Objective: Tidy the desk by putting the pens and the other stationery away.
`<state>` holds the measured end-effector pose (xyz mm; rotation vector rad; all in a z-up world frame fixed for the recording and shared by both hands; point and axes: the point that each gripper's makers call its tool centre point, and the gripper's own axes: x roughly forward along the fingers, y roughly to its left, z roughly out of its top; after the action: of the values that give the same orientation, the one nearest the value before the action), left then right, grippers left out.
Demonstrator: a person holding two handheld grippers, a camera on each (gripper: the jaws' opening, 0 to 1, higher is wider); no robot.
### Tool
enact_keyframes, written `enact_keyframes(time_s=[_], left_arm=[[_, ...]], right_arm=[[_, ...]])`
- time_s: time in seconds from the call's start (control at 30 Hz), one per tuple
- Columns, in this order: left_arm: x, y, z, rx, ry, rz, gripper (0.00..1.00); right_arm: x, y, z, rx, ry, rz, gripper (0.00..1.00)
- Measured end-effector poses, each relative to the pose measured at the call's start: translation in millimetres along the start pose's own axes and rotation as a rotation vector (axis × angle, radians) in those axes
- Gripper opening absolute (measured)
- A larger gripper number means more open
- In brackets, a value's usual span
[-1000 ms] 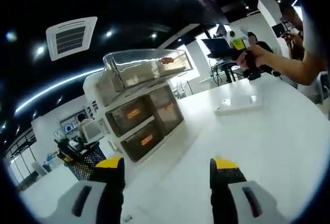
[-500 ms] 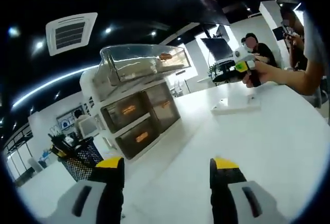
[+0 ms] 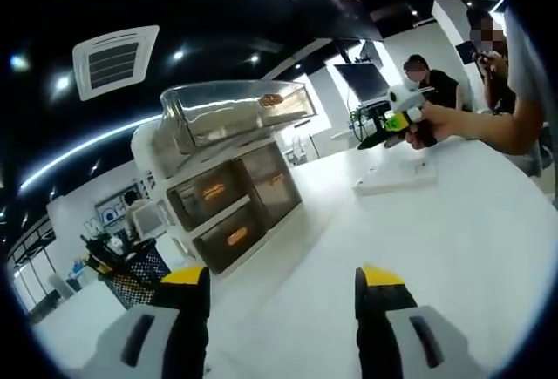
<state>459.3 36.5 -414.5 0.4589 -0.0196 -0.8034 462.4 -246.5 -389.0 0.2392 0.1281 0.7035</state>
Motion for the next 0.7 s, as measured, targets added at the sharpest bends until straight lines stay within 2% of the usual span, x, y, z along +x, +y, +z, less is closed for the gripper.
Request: enact_keyframes(time_s=[0.07,0.2,0.27,0.3,0.33,0.43,0.5,0.57,0.6,0.7], left_arm=[[-1,-0.6,0.9,0.005,-0.003,0.004,0.67],[-2,2.9,0.7,0.016,-0.001,0.025,0.67],[-3,3.4,1.7,-0.006,-0.007,0.022,0.67],[-3,2.0,2.3,-0.015,-0.01,0.018,0.67],[-3,1.3,2.4,-0.015,-0.01,0.017,0.67],[-4,-2.0,3.8,0.02,-0.007,0.022,0.67],[-4,-2.1,5.0,0.043,-0.009,0.026,0.67],[-5,-2.5,6.5,0.049,-0.014,0.023,0.67],[-5,-3.5,9.0,0.044,-0.026,0.018,0.67],[-5,-5.8,10.4,0.042,-0.03,0.012,0.67]], right_arm=[[4,6,-0.8,0.046,0.027,-0.019,0.9],[14,34,2.7,-0.062,0.133,-0.062,0.91],[21,38,2.2,-0.09,0.187,-0.12,0.91],[21,35,-1.1,-0.048,0.221,-0.152,0.91],[23,36,-3.5,-0.017,0.234,-0.154,0.91],[32,32,-17.0,0.173,0.286,-0.168,0.91],[33,24,-18.9,0.23,0.307,-0.207,0.91],[33,14,-17.1,0.235,0.313,-0.269,0.91],[31,9,-19.2,0.233,0.351,-0.307,0.91],[35,2,-23.7,0.211,0.484,-0.362,0.91]])
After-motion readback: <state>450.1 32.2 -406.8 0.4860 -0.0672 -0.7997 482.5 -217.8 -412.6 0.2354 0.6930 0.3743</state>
